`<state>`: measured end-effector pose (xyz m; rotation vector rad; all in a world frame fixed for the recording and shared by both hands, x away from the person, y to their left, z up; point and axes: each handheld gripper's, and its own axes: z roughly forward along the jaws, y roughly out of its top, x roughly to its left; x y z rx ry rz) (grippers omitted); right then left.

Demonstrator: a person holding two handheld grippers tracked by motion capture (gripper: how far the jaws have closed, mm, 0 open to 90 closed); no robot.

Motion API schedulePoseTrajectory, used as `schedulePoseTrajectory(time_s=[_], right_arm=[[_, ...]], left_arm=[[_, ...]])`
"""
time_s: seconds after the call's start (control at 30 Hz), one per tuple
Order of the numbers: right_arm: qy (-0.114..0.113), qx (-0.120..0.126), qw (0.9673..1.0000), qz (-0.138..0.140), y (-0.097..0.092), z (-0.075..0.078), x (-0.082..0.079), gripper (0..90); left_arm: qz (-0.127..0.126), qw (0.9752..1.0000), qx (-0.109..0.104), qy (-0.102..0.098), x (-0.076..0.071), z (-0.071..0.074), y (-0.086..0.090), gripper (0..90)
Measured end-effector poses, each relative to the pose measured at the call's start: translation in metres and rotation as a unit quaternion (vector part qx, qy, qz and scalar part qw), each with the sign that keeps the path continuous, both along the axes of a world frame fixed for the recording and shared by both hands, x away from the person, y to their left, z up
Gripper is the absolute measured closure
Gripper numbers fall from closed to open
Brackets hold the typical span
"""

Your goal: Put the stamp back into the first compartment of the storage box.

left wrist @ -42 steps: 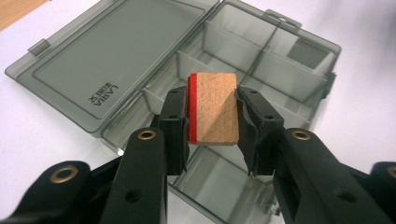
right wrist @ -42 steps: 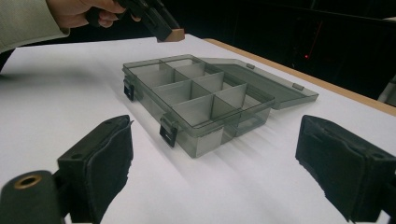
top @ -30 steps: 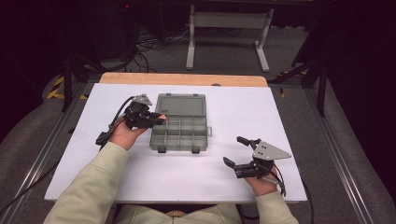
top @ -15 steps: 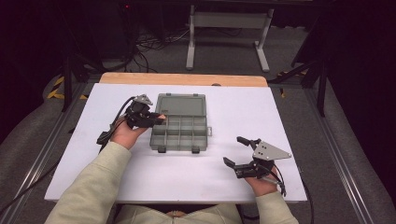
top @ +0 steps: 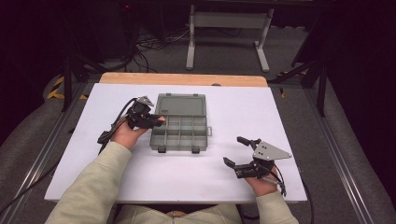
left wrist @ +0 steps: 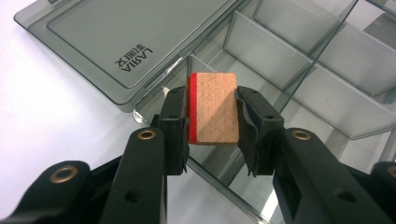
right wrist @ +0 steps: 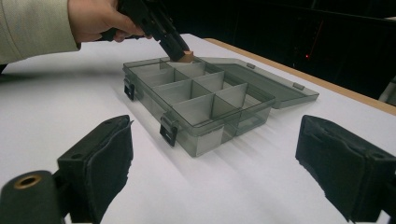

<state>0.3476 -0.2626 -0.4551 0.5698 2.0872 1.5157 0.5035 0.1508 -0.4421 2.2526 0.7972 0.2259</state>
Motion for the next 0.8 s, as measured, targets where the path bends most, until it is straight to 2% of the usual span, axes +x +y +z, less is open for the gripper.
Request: schedulePoseTrajectory(time_s=[0.33, 0.8], right_arm=[[-0.001, 0.0, 1.0, 0.0, 0.0002, -0.0001, -0.0001, 11.3], [-0.001, 0.001, 1.0, 0.0, 0.0001, -0.0002, -0.0002, 11.2]], left_arm=[[-0.003, 0.9999, 0.013, 0.002, 0.001, -0.0026, -0.0023, 65.9], [-0.006, 0.9998, 0.017, 0.004, 0.0009, -0.004, -0.0042, 65.7]])
